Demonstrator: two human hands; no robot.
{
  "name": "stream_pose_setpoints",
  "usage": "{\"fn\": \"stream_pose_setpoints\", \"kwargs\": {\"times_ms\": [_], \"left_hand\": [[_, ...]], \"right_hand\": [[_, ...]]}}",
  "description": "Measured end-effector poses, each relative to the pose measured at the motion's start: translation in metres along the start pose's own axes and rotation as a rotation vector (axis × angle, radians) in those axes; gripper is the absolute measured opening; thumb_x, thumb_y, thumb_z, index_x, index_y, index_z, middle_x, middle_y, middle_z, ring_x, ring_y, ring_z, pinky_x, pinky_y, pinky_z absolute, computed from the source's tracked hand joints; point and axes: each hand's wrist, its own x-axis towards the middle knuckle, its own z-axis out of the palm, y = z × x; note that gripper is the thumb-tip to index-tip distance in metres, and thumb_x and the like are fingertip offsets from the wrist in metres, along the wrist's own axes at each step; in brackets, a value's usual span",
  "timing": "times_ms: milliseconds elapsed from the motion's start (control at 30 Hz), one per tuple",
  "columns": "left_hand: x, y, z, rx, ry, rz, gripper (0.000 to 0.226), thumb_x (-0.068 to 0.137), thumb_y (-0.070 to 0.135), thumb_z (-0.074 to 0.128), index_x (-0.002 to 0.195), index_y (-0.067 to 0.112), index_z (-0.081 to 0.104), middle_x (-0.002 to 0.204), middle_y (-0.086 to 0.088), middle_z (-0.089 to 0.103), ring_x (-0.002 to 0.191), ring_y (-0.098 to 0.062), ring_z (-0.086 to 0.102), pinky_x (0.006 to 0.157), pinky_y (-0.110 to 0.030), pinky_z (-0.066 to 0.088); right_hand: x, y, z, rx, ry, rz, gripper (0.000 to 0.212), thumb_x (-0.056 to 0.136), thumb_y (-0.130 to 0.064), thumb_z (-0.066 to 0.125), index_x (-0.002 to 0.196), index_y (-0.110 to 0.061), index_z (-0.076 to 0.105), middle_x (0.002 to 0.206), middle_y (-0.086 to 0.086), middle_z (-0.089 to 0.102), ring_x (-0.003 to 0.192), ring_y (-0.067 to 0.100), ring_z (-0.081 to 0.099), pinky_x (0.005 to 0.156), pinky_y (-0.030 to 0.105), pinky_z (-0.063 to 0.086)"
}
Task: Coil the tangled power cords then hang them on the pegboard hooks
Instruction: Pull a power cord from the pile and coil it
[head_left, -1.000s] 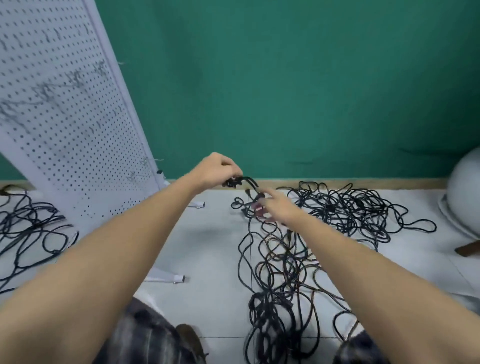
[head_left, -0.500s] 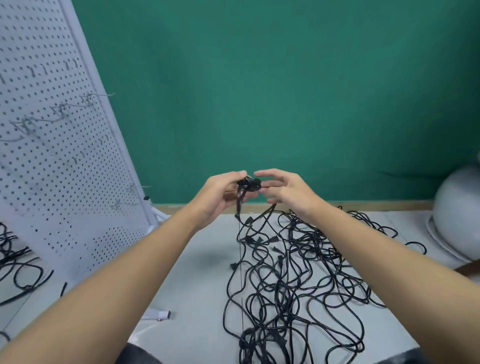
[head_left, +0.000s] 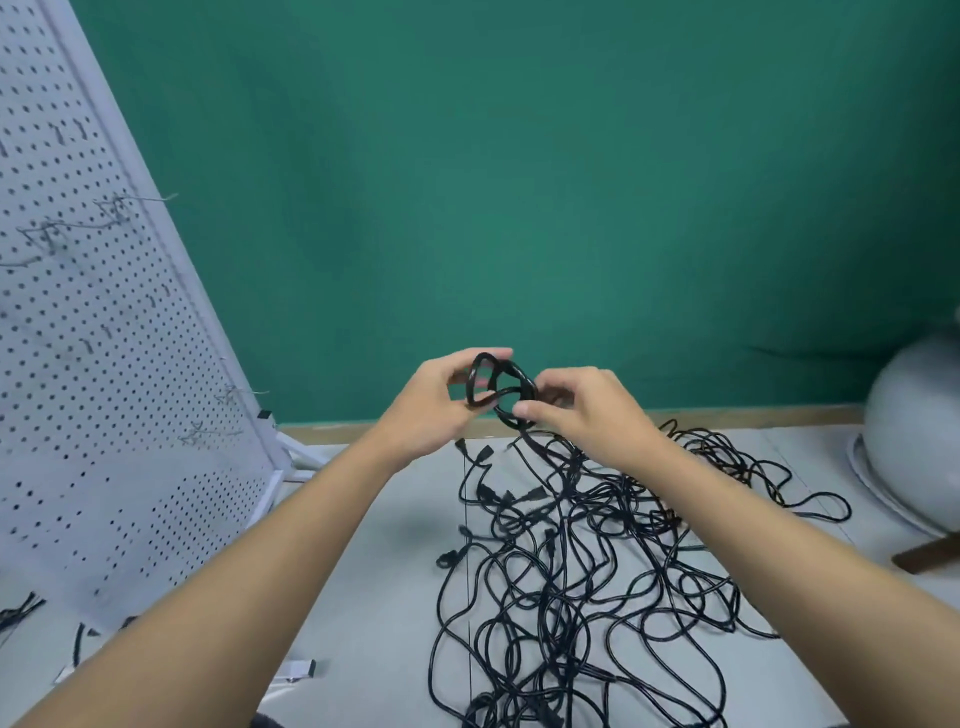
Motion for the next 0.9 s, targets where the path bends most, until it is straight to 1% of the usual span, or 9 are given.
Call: {"fn": "stream_pose_setpoints", "kwargs": {"times_ms": [67, 167, 267, 400, 567, 667, 733, 833, 900], "left_hand": [[0.003, 0.003, -0.005, -0.023, -0.068, 0.003, 0.037, 0.095, 0.003, 0.070, 0.128, 0.022, 0.072, 0.117, 0.011, 0.075, 0.111, -0.005, 0.068, 0.099, -0.015, 0.049], [0.009, -0.002, -0.010, 0.056, -0.073, -0.007, 0.024, 0.094, 0.009, 0.074, 0.115, 0.019, 0.078, 0.105, 0.010, 0.079, 0.100, -0.004, 0.072, 0.092, -0.015, 0.051], [0.009, -0.009, -0.009, 0.177, -0.087, -0.017, 0.016, 0.090, 0.011, 0.079, 0.102, 0.021, 0.080, 0.091, 0.008, 0.079, 0.085, -0.009, 0.073, 0.083, -0.023, 0.056], [0.011, -0.009, -0.010, 0.155, 0.021, -0.019, 0.016, 0.089, 0.010, 0.079, 0.092, 0.026, 0.079, 0.081, 0.016, 0.076, 0.074, -0.004, 0.068, 0.075, -0.018, 0.051], [0.009, -0.001, -0.014, -0.097, 0.061, -0.071, 0.012, 0.091, 0.001, 0.074, 0.098, 0.010, 0.077, 0.097, -0.004, 0.079, 0.092, -0.018, 0.077, 0.090, -0.025, 0.057], [0.003, 0.002, -0.013, -0.253, -0.073, -0.134, 0.005, 0.092, 0.010, 0.073, 0.096, 0.007, 0.071, 0.104, -0.011, 0.077, 0.102, -0.022, 0.073, 0.096, -0.033, 0.057], [0.002, 0.003, -0.013, -0.389, -0.152, -0.208, 0.015, 0.090, 0.026, 0.073, 0.094, 0.013, 0.068, 0.105, -0.011, 0.075, 0.109, -0.025, 0.071, 0.098, -0.038, 0.057], [-0.002, 0.002, -0.013, -0.274, -0.118, -0.198, 0.029, 0.085, 0.031, 0.084, 0.097, 0.010, 0.068, 0.103, -0.010, 0.076, 0.100, -0.018, 0.073, 0.088, -0.025, 0.056], [-0.003, 0.003, -0.010, -0.261, -0.074, -0.192, 0.033, 0.085, 0.028, 0.083, 0.097, 0.002, 0.068, 0.102, -0.018, 0.074, 0.091, -0.019, 0.073, 0.086, -0.027, 0.059]], "right_hand": [[0.003, 0.005, -0.003, -0.052, -0.043, 0.004, 0.020, 0.091, -0.040, 0.077, 0.084, -0.022, 0.073, 0.075, 0.003, 0.070, 0.075, 0.024, 0.060, 0.068, 0.033, 0.045], [0.010, 0.010, -0.009, 0.005, -0.101, 0.042, 0.010, 0.088, -0.039, 0.080, 0.085, -0.029, 0.076, 0.079, 0.001, 0.074, 0.072, 0.019, 0.061, 0.071, 0.033, 0.047], [0.017, 0.017, -0.008, 0.105, -0.180, 0.067, 0.010, 0.088, -0.036, 0.081, 0.090, -0.026, 0.080, 0.080, 0.003, 0.074, 0.070, 0.013, 0.057, 0.072, 0.035, 0.045], [0.020, 0.021, -0.009, 0.362, -0.195, 0.150, 0.015, 0.091, -0.026, 0.080, 0.093, -0.012, 0.078, 0.081, 0.010, 0.061, 0.076, 0.022, 0.054, 0.075, 0.038, 0.045], [0.018, 0.021, -0.007, 0.634, -0.117, 0.355, 0.008, 0.096, -0.009, 0.071, 0.089, -0.004, 0.073, 0.075, 0.003, 0.067, 0.072, 0.017, 0.066, 0.082, 0.028, 0.062], [0.017, 0.020, -0.003, 0.555, -0.085, 0.380, 0.016, 0.100, -0.014, 0.067, 0.085, -0.008, 0.069, 0.078, 0.004, 0.067, 0.066, 0.014, 0.065, 0.079, 0.031, 0.060], [0.016, 0.016, -0.002, 0.458, -0.098, 0.361, 0.021, 0.102, -0.019, 0.064, 0.084, -0.009, 0.064, 0.075, 0.005, 0.065, 0.064, 0.014, 0.066, 0.073, 0.031, 0.059], [0.014, 0.008, -0.003, 0.518, -0.161, 0.387, 0.026, 0.104, -0.029, 0.060, 0.084, -0.011, 0.060, 0.072, -0.003, 0.066, 0.067, 0.014, 0.066, 0.065, 0.028, 0.053], [0.013, 0.005, -0.001, 0.501, -0.162, 0.388, 0.030, 0.104, -0.037, 0.059, 0.089, -0.011, 0.064, 0.077, -0.005, 0.068, 0.070, 0.011, 0.064, 0.064, 0.025, 0.049]]}}
